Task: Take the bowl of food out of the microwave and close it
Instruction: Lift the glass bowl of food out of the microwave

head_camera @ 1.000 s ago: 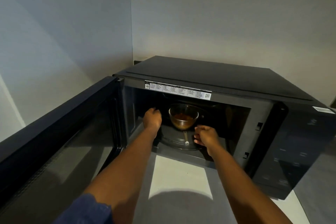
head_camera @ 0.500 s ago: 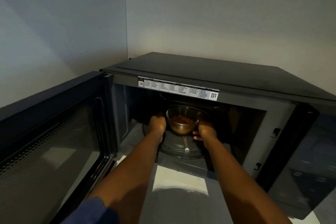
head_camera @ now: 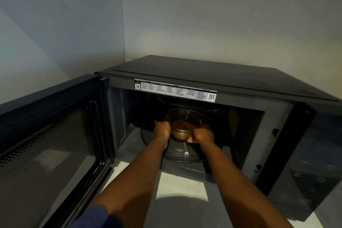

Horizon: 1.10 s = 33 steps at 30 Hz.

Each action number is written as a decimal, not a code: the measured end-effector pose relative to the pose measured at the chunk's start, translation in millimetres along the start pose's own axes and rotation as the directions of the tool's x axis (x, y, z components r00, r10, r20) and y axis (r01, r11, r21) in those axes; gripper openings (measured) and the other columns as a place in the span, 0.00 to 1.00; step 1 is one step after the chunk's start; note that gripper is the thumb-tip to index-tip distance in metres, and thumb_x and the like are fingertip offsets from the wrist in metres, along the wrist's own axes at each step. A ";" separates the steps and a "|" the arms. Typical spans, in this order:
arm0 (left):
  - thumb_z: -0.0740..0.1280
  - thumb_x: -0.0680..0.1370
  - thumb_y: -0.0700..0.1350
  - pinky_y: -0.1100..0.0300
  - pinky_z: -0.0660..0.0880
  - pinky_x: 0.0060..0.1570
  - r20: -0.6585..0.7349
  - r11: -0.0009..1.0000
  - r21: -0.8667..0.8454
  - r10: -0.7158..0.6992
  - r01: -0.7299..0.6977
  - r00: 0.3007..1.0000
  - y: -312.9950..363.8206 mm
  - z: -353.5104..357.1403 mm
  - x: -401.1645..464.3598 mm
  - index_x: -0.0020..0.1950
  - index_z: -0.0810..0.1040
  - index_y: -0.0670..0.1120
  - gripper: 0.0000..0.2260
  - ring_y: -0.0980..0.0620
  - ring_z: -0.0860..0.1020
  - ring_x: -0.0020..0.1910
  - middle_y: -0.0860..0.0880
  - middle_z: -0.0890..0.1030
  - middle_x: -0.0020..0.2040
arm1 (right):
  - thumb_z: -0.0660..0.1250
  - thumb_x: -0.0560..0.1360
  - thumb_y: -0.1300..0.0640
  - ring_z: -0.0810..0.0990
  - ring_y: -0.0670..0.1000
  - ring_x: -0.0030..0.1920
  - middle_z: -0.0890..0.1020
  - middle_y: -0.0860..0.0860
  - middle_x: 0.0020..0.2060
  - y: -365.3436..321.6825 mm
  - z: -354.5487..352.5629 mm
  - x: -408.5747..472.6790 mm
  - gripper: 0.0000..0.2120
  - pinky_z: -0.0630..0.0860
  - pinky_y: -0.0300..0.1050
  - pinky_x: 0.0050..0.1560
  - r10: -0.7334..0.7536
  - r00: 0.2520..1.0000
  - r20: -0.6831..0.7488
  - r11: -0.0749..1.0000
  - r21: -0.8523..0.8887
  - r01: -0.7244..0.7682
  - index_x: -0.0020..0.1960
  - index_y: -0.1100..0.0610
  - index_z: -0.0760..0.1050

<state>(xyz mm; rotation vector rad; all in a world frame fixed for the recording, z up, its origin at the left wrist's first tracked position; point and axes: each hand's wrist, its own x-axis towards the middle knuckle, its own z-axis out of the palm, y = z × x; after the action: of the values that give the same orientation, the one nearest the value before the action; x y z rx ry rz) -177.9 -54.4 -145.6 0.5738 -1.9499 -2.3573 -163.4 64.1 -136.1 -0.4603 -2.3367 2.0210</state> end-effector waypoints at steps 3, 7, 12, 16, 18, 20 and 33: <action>0.57 0.78 0.39 0.45 0.70 0.68 -0.020 1.000 0.021 0.020 -0.020 1.000 3.1 3.3 -11.5 0.70 0.67 0.34 0.21 0.36 0.73 0.64 0.33 0.74 0.66 | 0.54 0.76 0.67 0.76 0.52 0.29 0.75 0.64 0.60 -3.4 -6.7 -13.6 0.17 0.74 0.36 0.16 0.014 1.000 -0.022 1.000 0.010 -0.014 0.64 0.65 0.68; 0.54 0.80 0.41 0.50 0.71 0.61 -0.080 0.993 0.011 0.117 -0.117 0.990 6.9 7.7 -38.2 0.62 0.72 0.32 0.17 0.37 0.74 0.61 0.33 0.76 0.62 | 0.53 0.78 0.61 0.80 0.57 0.30 0.78 0.65 0.53 -9.4 -20.1 -37.3 0.16 0.77 0.40 0.20 -0.037 0.998 -0.056 0.999 -0.010 0.036 0.62 0.67 0.69; 0.51 0.80 0.40 0.50 0.72 0.55 -0.105 0.978 -0.060 0.192 -0.199 0.976 5.5 12.1 -80.5 0.44 0.70 0.42 0.10 0.38 0.76 0.53 0.34 0.78 0.53 | 0.52 0.79 0.57 0.77 0.54 0.22 0.78 0.64 0.43 -11.1 -33.3 -79.4 0.12 0.78 0.42 0.21 -0.102 0.990 -0.098 0.994 -0.042 0.098 0.50 0.62 0.71; 0.53 0.80 0.41 0.51 0.72 0.55 -0.095 0.974 -0.086 0.202 -0.210 0.975 3.4 8.6 -118.3 0.49 0.70 0.41 0.08 0.46 0.75 0.49 0.45 0.77 0.49 | 0.52 0.79 0.55 0.79 0.53 0.24 0.79 0.60 0.42 -3.9 -49.2 -111.7 0.15 0.80 0.45 0.27 -0.107 0.989 -0.104 0.994 -0.048 0.102 0.55 0.63 0.73; 0.55 0.80 0.42 0.54 0.71 0.49 -0.116 0.971 -0.045 0.227 -0.234 0.967 1.5 6.8 -141.1 0.49 0.68 0.42 0.05 0.47 0.75 0.47 0.45 0.77 0.48 | 0.53 0.79 0.54 0.79 0.52 0.24 0.80 0.60 0.41 -2.9 -57.9 -132.0 0.15 0.81 0.45 0.29 -0.119 0.985 -0.128 0.991 -0.080 0.109 0.55 0.61 0.73; 0.57 0.79 0.42 0.57 0.68 0.44 -0.145 0.966 -0.019 0.253 -0.258 0.957 -1.6 8.0 -161.1 0.47 0.66 0.43 0.03 0.46 0.74 0.45 0.44 0.76 0.46 | 0.53 0.78 0.54 0.79 0.52 0.24 0.80 0.59 0.39 -1.7 -65.9 -146.0 0.15 0.82 0.48 0.32 -0.135 0.979 -0.156 0.988 -0.094 0.121 0.56 0.60 0.74; 0.55 0.81 0.41 0.59 0.65 0.43 -0.032 0.957 0.008 0.289 -0.289 0.957 -39.5 56.5 -271.9 0.51 0.69 0.42 0.05 0.45 0.75 0.48 0.43 0.77 0.48 | 0.55 0.77 0.52 0.74 0.51 0.23 0.80 0.57 0.36 24.8 -160.5 -222.8 0.15 0.70 0.39 0.22 -0.142 0.929 -0.341 0.989 -0.092 0.117 0.56 0.55 0.77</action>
<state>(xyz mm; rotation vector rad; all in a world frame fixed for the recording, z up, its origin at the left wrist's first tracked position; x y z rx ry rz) 66.9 76.1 -104.0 0.2983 -1.8755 -2.1527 87.7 170.3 -94.6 -0.5928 -2.1642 1.6470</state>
